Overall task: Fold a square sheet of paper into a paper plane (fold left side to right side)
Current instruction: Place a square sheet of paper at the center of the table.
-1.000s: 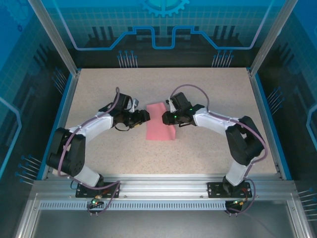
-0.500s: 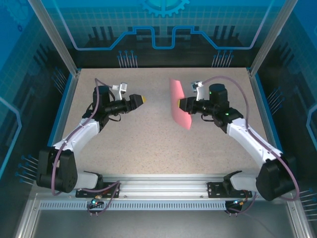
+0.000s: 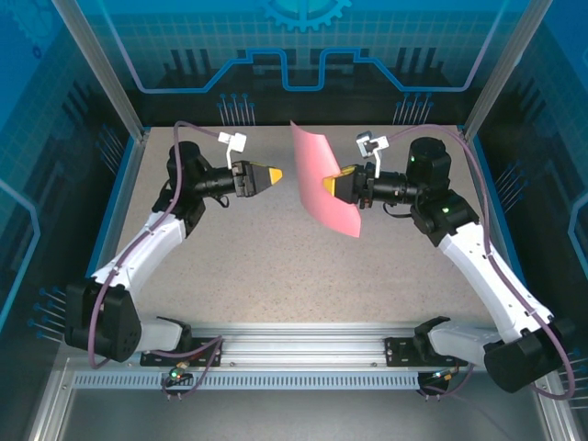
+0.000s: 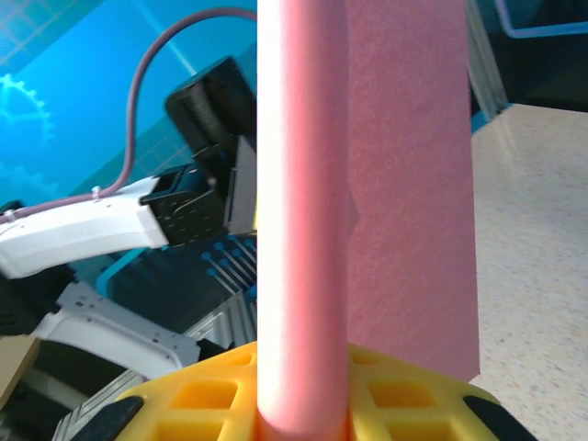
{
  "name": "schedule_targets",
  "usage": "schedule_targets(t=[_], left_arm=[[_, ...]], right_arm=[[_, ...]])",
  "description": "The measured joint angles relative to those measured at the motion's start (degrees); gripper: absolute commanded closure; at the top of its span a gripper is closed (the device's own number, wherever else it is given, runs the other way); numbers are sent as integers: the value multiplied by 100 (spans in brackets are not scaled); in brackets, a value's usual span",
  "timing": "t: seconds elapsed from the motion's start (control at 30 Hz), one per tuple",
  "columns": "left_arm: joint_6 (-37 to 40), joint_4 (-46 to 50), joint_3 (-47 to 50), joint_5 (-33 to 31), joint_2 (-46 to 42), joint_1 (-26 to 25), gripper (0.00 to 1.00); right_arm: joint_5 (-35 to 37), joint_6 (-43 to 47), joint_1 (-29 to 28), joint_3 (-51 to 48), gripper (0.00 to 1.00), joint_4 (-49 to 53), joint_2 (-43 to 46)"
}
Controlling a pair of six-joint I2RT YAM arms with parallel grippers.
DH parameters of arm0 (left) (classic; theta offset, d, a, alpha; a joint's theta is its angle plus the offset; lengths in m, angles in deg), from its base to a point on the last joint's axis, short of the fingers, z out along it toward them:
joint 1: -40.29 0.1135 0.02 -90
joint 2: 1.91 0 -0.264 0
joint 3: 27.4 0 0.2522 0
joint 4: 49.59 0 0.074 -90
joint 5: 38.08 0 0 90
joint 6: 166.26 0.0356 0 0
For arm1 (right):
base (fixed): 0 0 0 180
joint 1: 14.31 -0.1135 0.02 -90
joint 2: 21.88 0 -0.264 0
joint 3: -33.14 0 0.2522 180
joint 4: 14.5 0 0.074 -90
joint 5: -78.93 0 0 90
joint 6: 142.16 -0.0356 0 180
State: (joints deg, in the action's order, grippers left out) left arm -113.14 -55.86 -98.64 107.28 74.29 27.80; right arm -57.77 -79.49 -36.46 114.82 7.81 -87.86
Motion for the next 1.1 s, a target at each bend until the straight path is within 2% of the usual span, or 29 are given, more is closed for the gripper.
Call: schedule_targets(t=[0.13, 0.2, 0.27, 0.4, 0.43, 0.5, 0.57, 0.77, 0.93, 1.1], left_arm=[[70, 2, -101, 120, 0, -223, 8], [87, 0, -144, 157, 0, -332, 13], [92, 4, -188, 188, 0, -417, 26], [109, 7, -229, 219, 0, -492, 69], [131, 13, -232, 219, 0, -494, 76], [160, 50, -229, 208, 0, -494, 85], [234, 131, -227, 186, 0, -494, 87], [400, 643, -42, -83, 9, -494, 91], [422, 925, 411, -404, 258, -529, 91], [400, 1016, 979, -804, 734, -612, 91]], right_arm=[[-52, -4, -74, 13, 77, 9, 50], [-46, -7, -74, 13, 76, 13, 50], [-31, -4, -74, 13, 76, 42, 50], [46, -2, -66, -7, 75, 120, 52], [94, 0, -55, -28, 75, 140, 57], [177, 4, -2, -98, 73, 197, 79], [317, 42, 76, -173, 70, 302, 94], [1056, 256, 249, -415, 52, 870, 131], [1893, 328, 319, -844, 32, 1185, 203], [2610, 315, 326, -1373, 25, 1294, 201]])
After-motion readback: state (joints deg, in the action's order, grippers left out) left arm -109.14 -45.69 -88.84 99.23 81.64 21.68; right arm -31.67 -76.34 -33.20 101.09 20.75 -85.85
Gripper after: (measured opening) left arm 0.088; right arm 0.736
